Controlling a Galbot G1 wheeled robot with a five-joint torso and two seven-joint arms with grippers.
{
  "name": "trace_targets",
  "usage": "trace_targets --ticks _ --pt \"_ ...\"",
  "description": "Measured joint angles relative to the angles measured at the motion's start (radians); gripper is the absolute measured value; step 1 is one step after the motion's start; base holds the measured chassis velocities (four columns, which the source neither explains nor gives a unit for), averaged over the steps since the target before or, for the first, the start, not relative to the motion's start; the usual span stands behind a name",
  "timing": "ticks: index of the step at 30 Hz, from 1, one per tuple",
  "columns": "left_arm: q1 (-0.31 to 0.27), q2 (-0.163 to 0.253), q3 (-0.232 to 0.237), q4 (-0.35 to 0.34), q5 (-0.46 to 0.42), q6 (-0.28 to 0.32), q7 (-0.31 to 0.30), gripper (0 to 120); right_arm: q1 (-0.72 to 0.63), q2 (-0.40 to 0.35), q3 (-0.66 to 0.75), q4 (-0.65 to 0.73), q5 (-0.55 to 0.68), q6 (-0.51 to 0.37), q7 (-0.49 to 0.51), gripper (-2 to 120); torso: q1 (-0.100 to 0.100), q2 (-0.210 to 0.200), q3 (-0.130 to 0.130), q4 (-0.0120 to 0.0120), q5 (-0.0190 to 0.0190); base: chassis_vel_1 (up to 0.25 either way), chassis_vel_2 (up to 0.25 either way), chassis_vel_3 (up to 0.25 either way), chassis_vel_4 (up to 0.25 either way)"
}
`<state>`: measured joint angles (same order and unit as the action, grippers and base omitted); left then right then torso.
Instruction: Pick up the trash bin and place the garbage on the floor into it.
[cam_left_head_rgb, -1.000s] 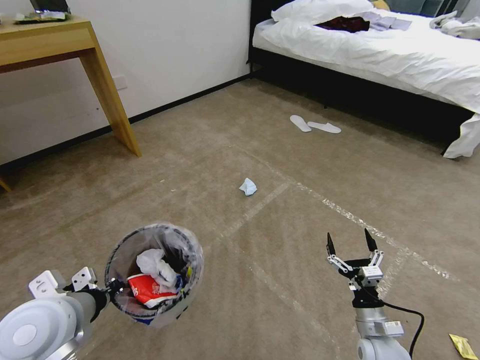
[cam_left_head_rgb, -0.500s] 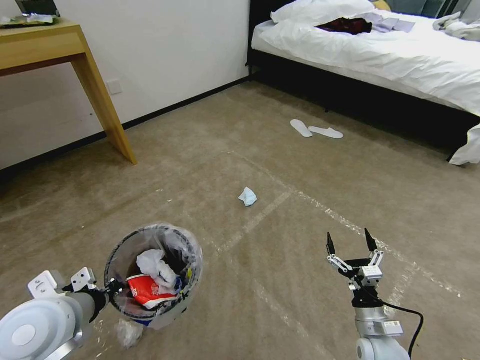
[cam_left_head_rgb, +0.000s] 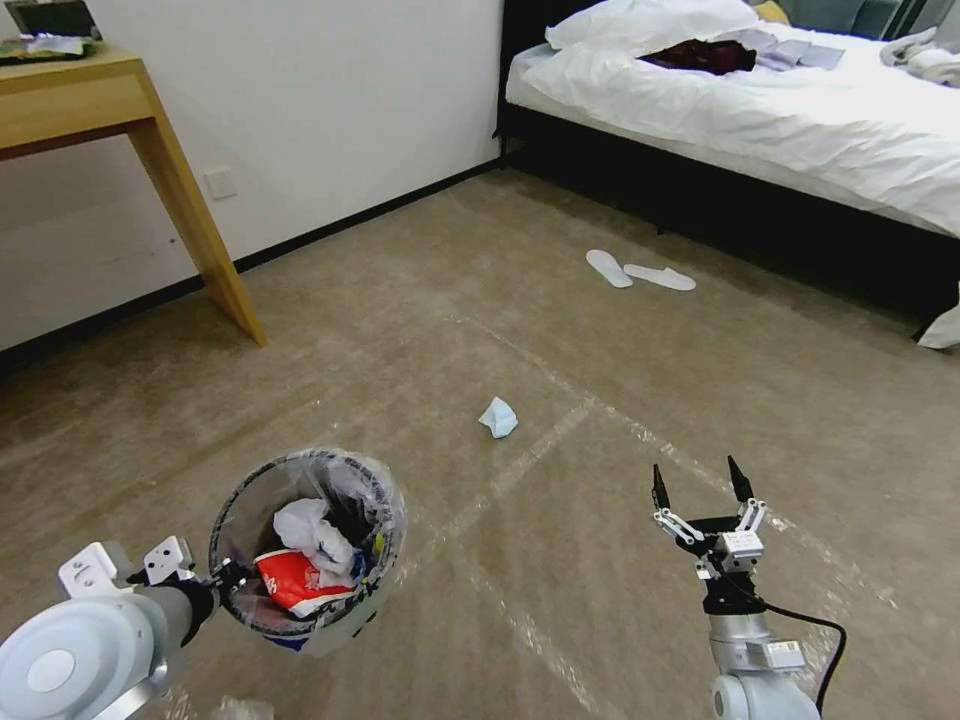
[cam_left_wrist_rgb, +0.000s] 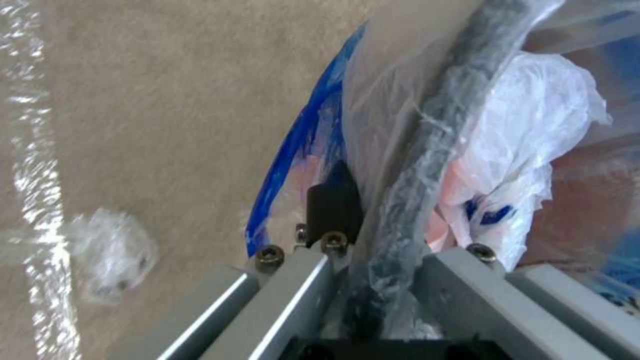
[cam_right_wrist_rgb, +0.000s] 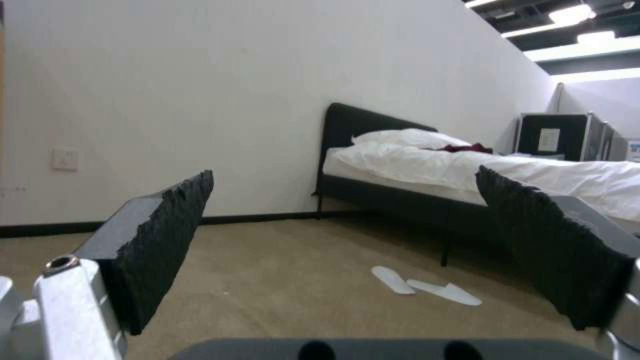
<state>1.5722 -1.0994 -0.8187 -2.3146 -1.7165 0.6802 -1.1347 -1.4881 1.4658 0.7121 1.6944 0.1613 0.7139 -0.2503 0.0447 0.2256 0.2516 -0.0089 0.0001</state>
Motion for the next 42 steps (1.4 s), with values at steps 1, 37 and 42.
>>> trace_targets --ticks 1,37,42 --pt "0.001 0.0 0.0 -0.001 0.001 0.0 0.0 0 -0.001 0.0 0.0 -0.001 -0.002 0.002 -0.005 100 0.0 0.0 0.0 0.0 0.0003 -0.19 0.188 0.179 -0.169" --pt "0.004 -0.001 0.008 -0.008 0.019 -0.005 0.001 0 0.022 0.001 -0.01 -0.067 0.004 0.082 -0.01 100 0.001 0.0 0.0 -0.0001 0.0 -0.2 0.204 0.201 -0.195" --pt "0.007 -0.003 0.008 -0.011 0.017 -0.005 0.001 0 0.03 0.002 -0.014 -0.07 -0.027 0.071 0.02 100 0.0 0.0 0.0 0.0 0.0002 0.0 0.0 0.0 0.0"
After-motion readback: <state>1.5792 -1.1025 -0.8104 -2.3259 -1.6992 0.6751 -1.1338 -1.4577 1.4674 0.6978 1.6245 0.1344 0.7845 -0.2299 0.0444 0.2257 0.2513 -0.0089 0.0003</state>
